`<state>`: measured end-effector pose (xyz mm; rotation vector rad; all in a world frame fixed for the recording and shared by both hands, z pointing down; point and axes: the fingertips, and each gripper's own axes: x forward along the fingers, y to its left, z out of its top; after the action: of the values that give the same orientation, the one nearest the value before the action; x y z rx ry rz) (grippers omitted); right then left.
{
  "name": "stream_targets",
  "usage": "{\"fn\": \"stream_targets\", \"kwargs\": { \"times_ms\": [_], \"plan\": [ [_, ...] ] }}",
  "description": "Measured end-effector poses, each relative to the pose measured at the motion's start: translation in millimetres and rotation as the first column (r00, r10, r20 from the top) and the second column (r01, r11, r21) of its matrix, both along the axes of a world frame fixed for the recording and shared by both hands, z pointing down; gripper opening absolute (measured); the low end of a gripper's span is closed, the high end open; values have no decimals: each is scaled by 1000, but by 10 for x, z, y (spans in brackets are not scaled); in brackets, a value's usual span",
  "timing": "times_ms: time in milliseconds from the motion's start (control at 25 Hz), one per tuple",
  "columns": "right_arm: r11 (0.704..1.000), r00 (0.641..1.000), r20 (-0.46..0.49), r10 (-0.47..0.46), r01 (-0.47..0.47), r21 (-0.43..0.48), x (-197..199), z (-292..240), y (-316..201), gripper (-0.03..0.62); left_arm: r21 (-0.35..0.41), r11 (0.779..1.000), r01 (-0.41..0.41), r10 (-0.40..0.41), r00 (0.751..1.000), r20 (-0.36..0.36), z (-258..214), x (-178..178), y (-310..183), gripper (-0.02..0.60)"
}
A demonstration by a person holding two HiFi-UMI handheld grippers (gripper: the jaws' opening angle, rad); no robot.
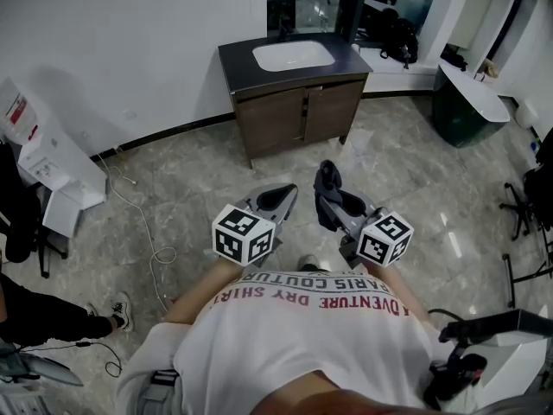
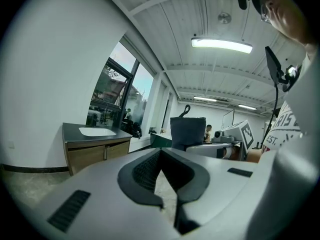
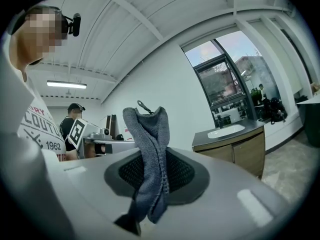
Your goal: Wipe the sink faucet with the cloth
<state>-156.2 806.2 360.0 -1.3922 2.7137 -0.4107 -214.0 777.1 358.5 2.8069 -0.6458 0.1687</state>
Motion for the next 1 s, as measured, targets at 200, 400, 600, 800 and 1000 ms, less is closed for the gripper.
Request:
{"fn": "stream_targets", "kwargs": {
  "times_ms": [200, 400, 600, 800, 1000],
  "plan": [
    [1000, 1000, 25, -2, 3, -28, 240, 239, -413, 78, -21, 1000, 6, -6, 1000, 19, 229, 218, -397, 0],
    [998, 998, 47, -33, 36, -56, 667, 325, -1364, 78, -54, 998, 20, -18, 999, 46, 328, 712, -1318, 1],
    [995, 996, 75, -51, 57, -84, 1341, 357, -2591, 78, -93, 994, 60, -54, 996, 70, 382, 1315, -2479, 2],
    [997, 996, 68, -63, 67, -51, 2139, 99, -3853, 78, -93, 989, 112, -102, 990, 101, 187, 1970, -3732, 2],
    [999, 997, 72, -18, 22, -45, 2615, -21, -4759, 78, -68, 989, 134, -127, 987, 94, 23, 2352, -4579, 2]
  ]
}}
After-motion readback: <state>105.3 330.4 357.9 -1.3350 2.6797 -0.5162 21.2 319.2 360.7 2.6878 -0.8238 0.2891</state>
